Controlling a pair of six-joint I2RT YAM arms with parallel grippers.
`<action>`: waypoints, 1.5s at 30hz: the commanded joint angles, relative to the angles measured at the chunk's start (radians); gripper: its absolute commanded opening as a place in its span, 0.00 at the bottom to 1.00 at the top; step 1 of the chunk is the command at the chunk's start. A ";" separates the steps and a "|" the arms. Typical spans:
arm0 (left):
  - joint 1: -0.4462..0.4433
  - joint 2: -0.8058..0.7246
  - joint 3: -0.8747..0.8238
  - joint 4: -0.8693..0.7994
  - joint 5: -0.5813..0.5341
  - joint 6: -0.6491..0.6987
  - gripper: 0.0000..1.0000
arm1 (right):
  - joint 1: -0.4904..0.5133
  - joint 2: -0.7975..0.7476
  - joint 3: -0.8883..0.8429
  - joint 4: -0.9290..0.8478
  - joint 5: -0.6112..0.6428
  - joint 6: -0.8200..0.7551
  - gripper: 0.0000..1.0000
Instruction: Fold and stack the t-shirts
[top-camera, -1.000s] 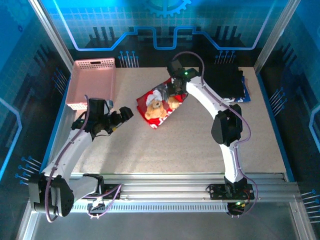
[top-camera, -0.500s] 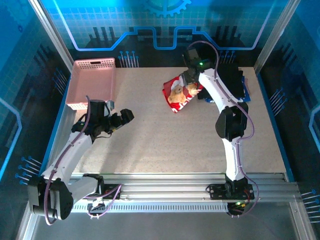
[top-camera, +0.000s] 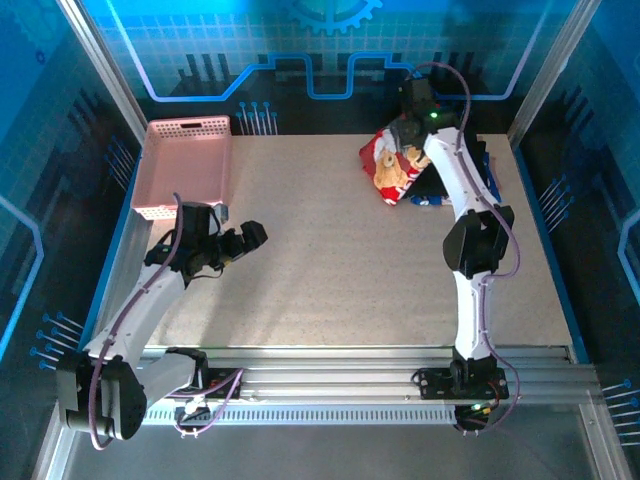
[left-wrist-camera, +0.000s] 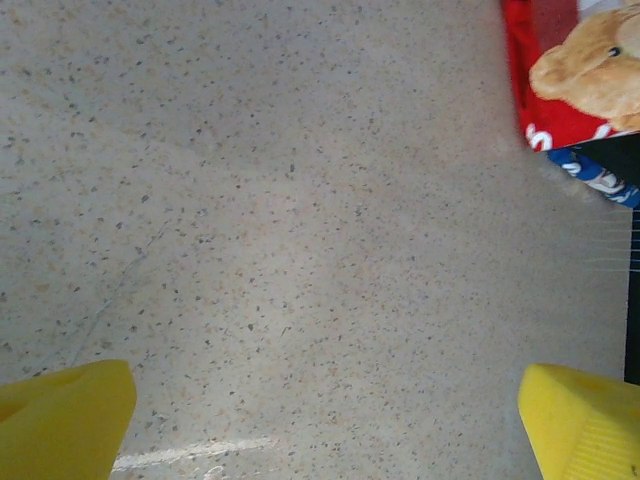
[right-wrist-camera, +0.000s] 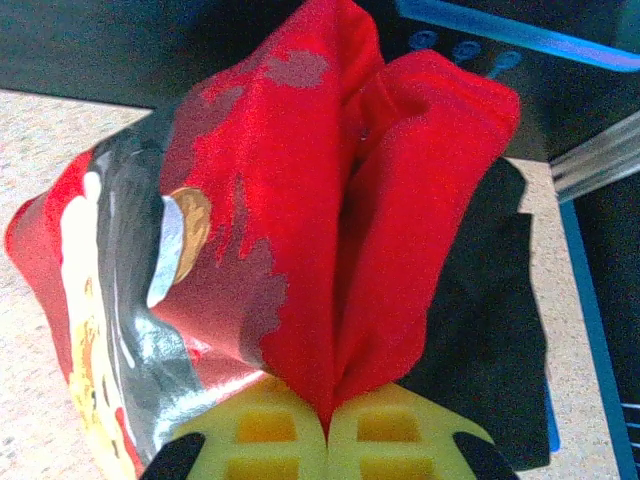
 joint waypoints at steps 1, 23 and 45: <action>-0.002 -0.018 -0.026 -0.026 -0.028 0.036 0.99 | -0.085 -0.030 0.025 0.037 -0.046 0.056 0.00; 0.003 -0.015 -0.063 -0.119 -0.025 0.047 0.99 | -0.240 -0.007 -0.067 0.158 0.162 -0.091 0.78; 0.010 -0.315 -0.085 -0.026 -0.318 0.030 0.99 | -0.135 -1.125 -1.313 0.379 -0.243 0.117 1.00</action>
